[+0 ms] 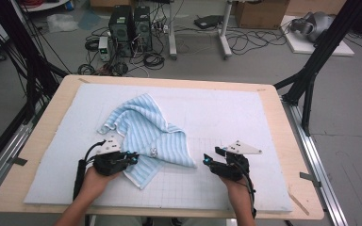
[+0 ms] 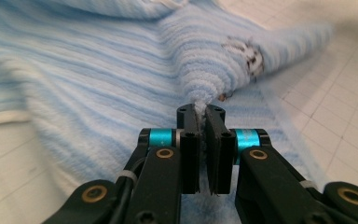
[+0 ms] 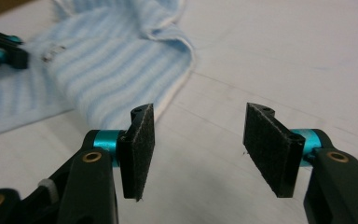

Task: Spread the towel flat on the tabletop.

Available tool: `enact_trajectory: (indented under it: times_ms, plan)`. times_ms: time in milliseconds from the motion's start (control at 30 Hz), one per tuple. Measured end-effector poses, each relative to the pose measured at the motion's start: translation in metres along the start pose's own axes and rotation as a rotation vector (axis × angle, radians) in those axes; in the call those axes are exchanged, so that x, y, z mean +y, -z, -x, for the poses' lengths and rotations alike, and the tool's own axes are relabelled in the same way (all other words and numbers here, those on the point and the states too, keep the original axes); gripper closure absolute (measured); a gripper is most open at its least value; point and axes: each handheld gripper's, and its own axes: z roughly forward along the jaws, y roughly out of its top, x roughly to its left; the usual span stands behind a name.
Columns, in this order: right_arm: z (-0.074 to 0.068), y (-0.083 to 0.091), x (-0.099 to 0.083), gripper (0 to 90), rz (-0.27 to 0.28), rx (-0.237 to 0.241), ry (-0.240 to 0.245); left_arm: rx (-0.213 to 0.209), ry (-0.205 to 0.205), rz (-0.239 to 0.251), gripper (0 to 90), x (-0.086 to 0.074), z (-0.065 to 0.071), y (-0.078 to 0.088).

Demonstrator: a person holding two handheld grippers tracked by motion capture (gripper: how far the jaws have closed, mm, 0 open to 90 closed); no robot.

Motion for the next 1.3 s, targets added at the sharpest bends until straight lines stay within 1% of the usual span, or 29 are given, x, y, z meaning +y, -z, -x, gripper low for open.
enact_trajectory:
  times_ms: [33, 100, 133, 167, 233, 300, 433, 500, 567, 600, 667, 767, 833, 900, 933, 967, 1000, 1067, 1133, 1167, 1200, 1267, 1300]
  plan:
    - [-0.005, -0.003, 0.002, 44.0, -0.001, 0.023, 0.01, 0.003, -0.006, 0.002, 84.8, -0.001, -0.002, 0.004]
    - [-0.013, -0.009, 0.005, 44.0, -0.009, 0.046, 0.037, 0.007, -0.003, 0.018, 84.8, -0.003, -0.006, 0.012]
    - [-0.018, -0.012, 0.006, 44.0, -0.022, 0.056, 0.049, 0.013, -0.001, 0.026, 84.8, -0.004, -0.008, 0.016]
    - [-0.024, -0.017, 0.006, 44.0, -0.04, 0.064, 0.069, 0.015, -0.002, 0.023, 84.7, -0.005, -0.009, 0.019]
    - [-0.032, -0.025, 0.005, 44.0, -0.073, 0.075, 0.098, 0.022, 0.001, 0.021, 84.7, -0.009, -0.013, 0.024]
    - [-0.039, -0.034, 0.004, 43.8, -0.113, 0.074, 0.133, 0.026, 0.015, 0.028, 84.5, -0.012, -0.016, 0.028]
    - [-0.046, -0.049, 0.002, 43.5, -0.169, 0.056, 0.178, 0.036, 0.035, 0.036, 84.3, -0.013, -0.023, 0.033]
    - [-0.047, -0.054, 0.001, 43.5, -0.191, 0.048, 0.183, 0.044, 0.046, 0.041, 84.3, -0.014, -0.025, 0.035]
    - [-0.047, -0.056, 0.002, 43.1, -0.196, 0.037, 0.179, 0.05, 0.048, 0.038, 84.3, -0.015, -0.026, 0.037]
    - [-0.046, -0.057, 0.002, 42.8, -0.189, 0.029, 0.174, 0.053, 0.053, 0.04, 84.3, -0.016, -0.027, 0.037]
    - [-0.044, -0.058, 0.004, 41.5, -0.182, 0.018, 0.156, 0.058, 0.057, 0.036, 84.2, -0.018, -0.028, 0.039]
    - [-0.043, -0.063, 0.006, 41.0, -0.181, 0.023, 0.121, 0.069, 0.066, 0.03, 84.0, -0.021, -0.029, 0.039]
    - [-0.045, -0.069, 0.008, 41.1, -0.204, 0.014, 0.135, 0.072, 0.069, 0.024, 83.8, -0.022, -0.03, 0.039]
    - [-0.047, -0.077, 0.008, 42.3, -0.229, -0.005, 0.164, 0.076, 0.074, 0.023, 83.8, -0.023, -0.03, 0.039]
    - [-0.047, -0.078, 0.01, 43.8, -0.23, -0.006, 0.165, 0.078, 0.078, 0.025, 83.9, -0.024, -0.03, 0.039]
    - [-0.047, -0.079, 0.011, 48.1, -0.239, -0.011, 0.159, 0.083, 0.076, 0.022, 83.8, -0.025, -0.031, 0.04]
    - [-0.046, -0.079, 0.013, 56.8, -0.242, -0.008, 0.156, 0.085, 0.072, 0.02, 83.8, -0.025, -0.031, 0.04]
    - [-0.045, -0.079, 0.015, 79.3, -0.247, 0.005, 0.17, 0.09, 0.077, 0.019, 83.8, -0.026, -0.031, 0.041]
    - [-0.045, -0.08, 0.017, 89.4, -0.25, -0.019, 0.201, 0.096, 0.078, 0.023, 83.9, -0.026, -0.032, 0.041]
    - [-0.046, -0.081, 0.017, 89.5, -0.246, -0.062, 0.227, 0.095, 0.079, 0.024, 83.9, -0.026, -0.032, 0.041]
    - [-0.045, -0.082, 0.017, 89.5, -0.243, -0.095, 0.233, 0.094, 0.079, 0.024, 83.9, -0.026, -0.033, 0.041]
    - [-0.038, -0.083, 0.018, 89.4, -0.225, -0.139, 0.203, 0.091, 0.075, 0.026, 83.9, -0.025, -0.034, 0.04]
    - [-0.033, -0.082, 0.019, 89.4, -0.212, -0.148, 0.18, 0.089, 0.078, 0.024, 83.9, -0.025, -0.035, 0.039]
